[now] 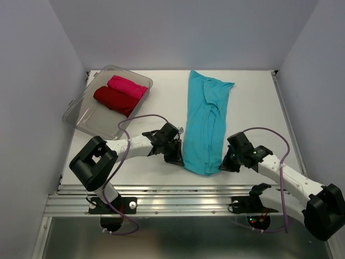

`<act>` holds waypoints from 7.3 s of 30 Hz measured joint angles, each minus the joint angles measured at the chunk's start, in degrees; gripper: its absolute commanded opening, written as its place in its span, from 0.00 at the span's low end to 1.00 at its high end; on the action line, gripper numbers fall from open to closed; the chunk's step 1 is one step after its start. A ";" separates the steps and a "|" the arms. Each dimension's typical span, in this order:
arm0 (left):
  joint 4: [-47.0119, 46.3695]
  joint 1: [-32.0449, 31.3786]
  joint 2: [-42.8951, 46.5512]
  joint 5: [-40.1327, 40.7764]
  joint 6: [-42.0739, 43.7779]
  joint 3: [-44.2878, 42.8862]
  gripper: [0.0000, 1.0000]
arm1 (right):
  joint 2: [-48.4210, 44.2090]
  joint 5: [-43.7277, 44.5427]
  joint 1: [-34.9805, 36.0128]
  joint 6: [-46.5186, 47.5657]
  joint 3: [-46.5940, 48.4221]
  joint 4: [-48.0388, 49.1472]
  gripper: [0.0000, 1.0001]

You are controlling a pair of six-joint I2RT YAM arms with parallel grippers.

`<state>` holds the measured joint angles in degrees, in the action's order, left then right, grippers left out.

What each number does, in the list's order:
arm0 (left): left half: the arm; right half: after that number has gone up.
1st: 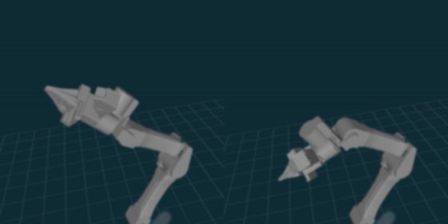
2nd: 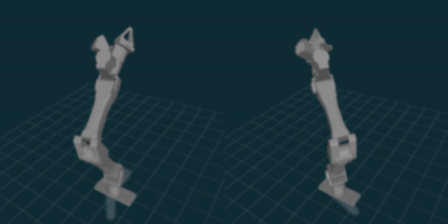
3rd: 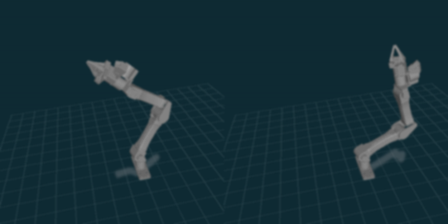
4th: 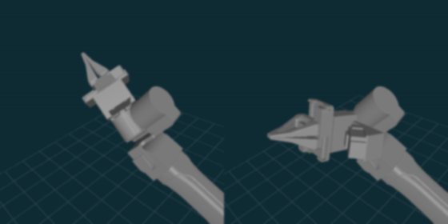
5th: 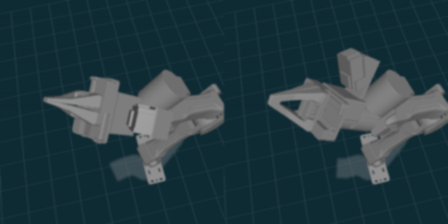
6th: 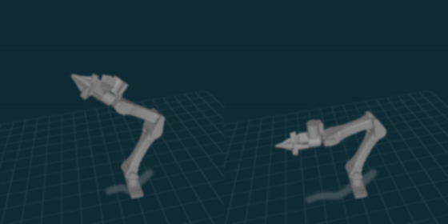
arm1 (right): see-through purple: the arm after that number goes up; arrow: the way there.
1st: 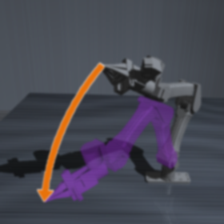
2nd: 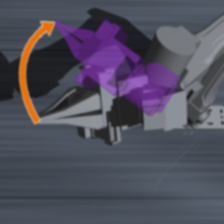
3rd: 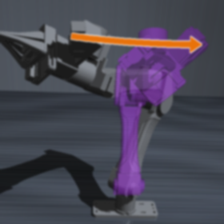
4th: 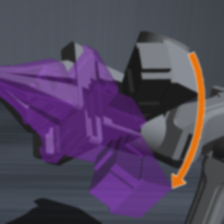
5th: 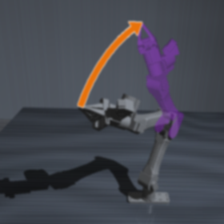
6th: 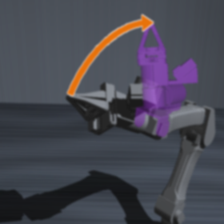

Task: Roll the t-shirts
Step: Roll the T-shirt to the center of the board.

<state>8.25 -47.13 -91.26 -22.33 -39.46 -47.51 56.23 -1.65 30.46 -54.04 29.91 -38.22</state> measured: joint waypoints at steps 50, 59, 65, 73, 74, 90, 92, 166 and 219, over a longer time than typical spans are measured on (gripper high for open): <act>1.88 6.43 -8.63 2.29 0.20 -11.15 0.00 | 12.09 13.49 0.00 -1.03 9.51 1.55 0.02; 2.93 6.78 -10.38 4.87 0.83 -14.16 0.46 | 14.58 16.28 0.00 -0.57 11.65 2.71 0.29; 5.99 7.65 -9.94 9.90 1.70 -18.56 0.52 | 14.08 18.32 0.00 0.59 14.71 2.67 0.59; 8.48 7.69 -3.80 14.25 3.37 -19.28 0.17 | 10.23 17.70 0.00 2.32 16.20 2.60 0.05; 8.46 6.82 -2.99 14.16 3.80 -19.28 0.12 | 10.21 16.81 0.04 2.21 16.06 2.67 0.01; 4.66 1.16 -11.28 7.67 4.94 -18.53 0.04 | 11.19 11.52 0.72 0.50 10.38 5.16 0.01; 4.63 1.33 -12.85 7.76 4.94 -18.58 0.04 | 12.90 11.65 0.72 0.46 10.36 6.45 0.01; 22.56 19.10 -46.97 7.21 16.50 -85.66 0.65 | 16.15 21.44 -14.38 8.44 23.63 2.69 0.49; 7.37 17.55 -63.17 8.28 14.67 -92.65 0.60 | 18.45 17.97 -15.50 9.94 23.52 4.02 0.50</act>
<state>15.62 -29.58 -154.43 -14.04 -24.80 -140.16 74.67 16.32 14.96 -44.10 53.43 -34.20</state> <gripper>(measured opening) 0.585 0.496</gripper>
